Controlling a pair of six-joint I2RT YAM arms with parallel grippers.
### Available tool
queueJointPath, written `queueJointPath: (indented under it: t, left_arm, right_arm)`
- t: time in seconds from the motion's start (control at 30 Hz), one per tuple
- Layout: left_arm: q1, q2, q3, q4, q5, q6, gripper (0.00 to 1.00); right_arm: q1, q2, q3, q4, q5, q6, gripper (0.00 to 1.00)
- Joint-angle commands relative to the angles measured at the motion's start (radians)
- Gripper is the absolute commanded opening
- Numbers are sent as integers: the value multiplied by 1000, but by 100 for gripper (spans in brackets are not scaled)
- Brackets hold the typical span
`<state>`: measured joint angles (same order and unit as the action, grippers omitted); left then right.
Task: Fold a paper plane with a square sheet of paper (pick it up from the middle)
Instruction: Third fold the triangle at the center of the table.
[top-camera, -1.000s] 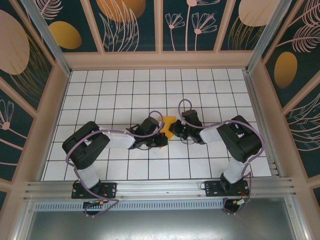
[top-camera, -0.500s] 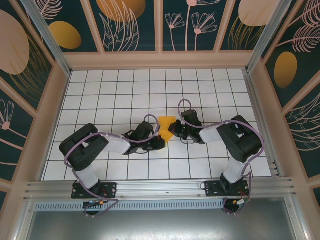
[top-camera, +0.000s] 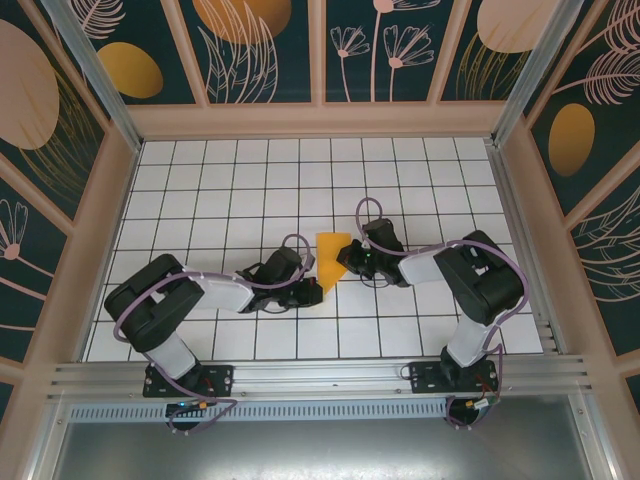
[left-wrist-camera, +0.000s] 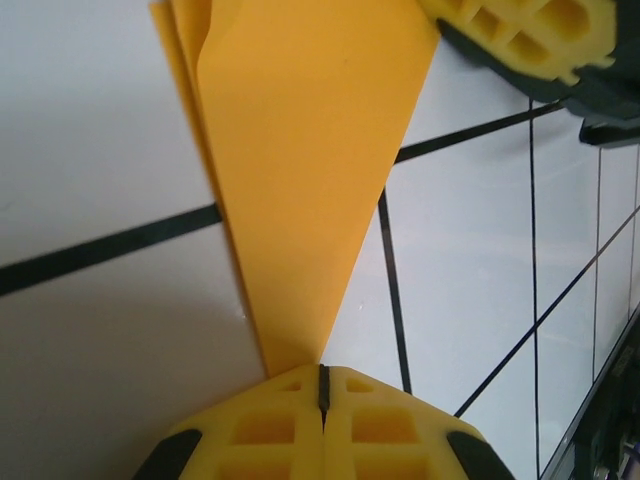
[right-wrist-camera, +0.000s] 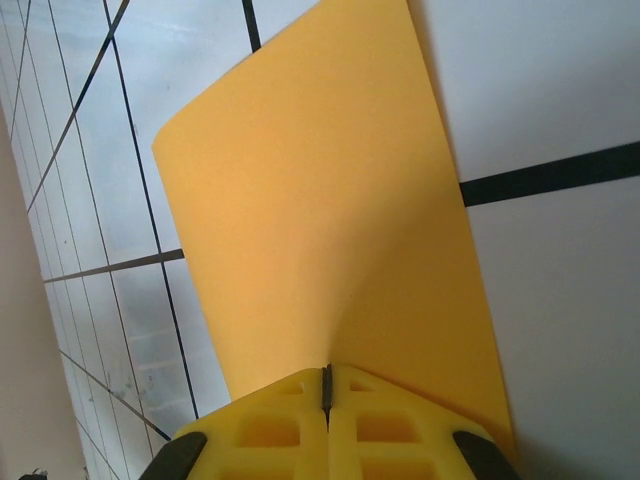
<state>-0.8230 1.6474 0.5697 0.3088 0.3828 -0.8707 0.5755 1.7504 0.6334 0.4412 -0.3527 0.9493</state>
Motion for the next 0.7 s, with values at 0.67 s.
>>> queueJointPath:
  t: [0.67]
  left_arm:
    - [-3,-187,143,-277,-201,69,14]
  right_arm:
    - [49,-118,-101,-61,39,88,0]
